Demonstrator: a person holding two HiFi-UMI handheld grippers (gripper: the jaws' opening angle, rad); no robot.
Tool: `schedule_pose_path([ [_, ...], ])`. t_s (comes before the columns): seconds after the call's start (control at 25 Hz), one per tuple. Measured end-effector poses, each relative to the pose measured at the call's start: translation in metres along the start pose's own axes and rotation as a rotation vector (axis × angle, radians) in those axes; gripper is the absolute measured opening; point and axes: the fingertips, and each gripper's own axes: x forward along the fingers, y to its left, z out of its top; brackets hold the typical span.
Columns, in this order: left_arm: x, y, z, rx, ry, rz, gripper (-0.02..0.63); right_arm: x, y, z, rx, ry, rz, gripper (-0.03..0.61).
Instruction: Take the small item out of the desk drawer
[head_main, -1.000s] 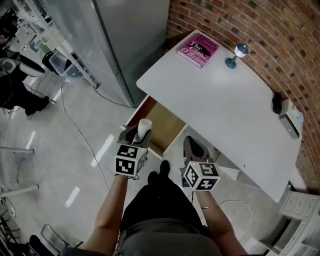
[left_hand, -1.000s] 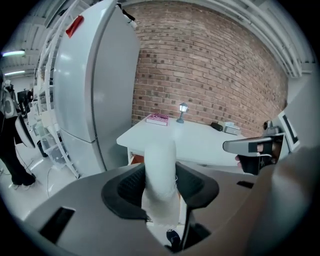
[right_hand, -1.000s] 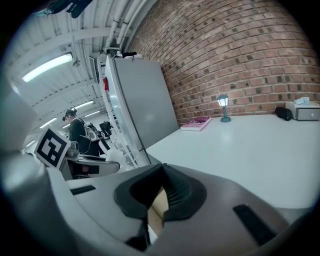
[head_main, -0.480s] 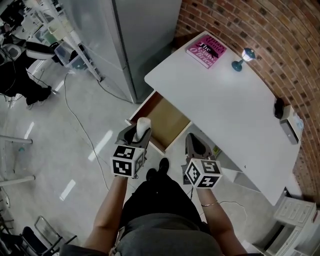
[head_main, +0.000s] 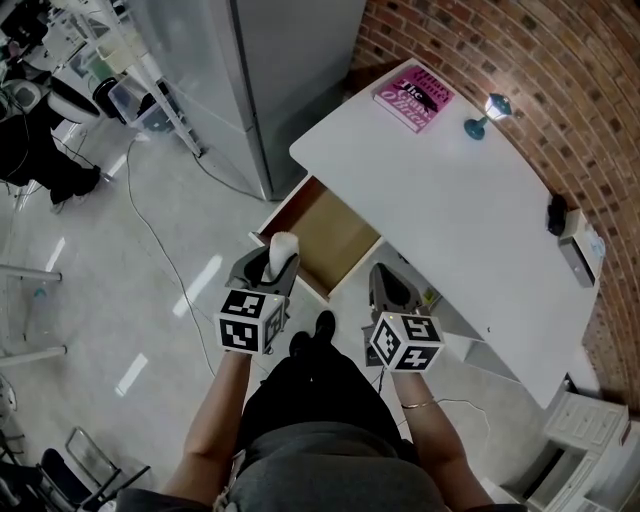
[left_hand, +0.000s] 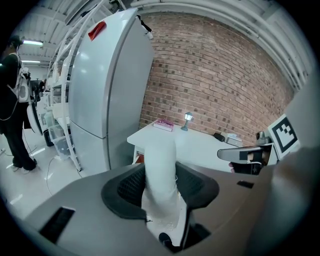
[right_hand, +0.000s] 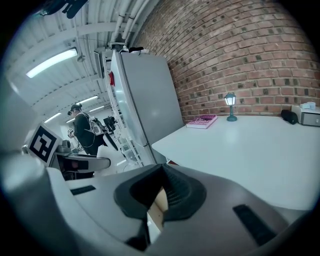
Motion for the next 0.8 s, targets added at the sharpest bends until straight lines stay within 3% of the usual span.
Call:
schedule_pose_path([
  [0.8, -0.0043, 0.0029, -0.0028, -0.021, 0.001, 0.02, 0.186, 0.0044, 0.0021, 0.0001, -0.011, 0.011, 0.02, 0.002],
])
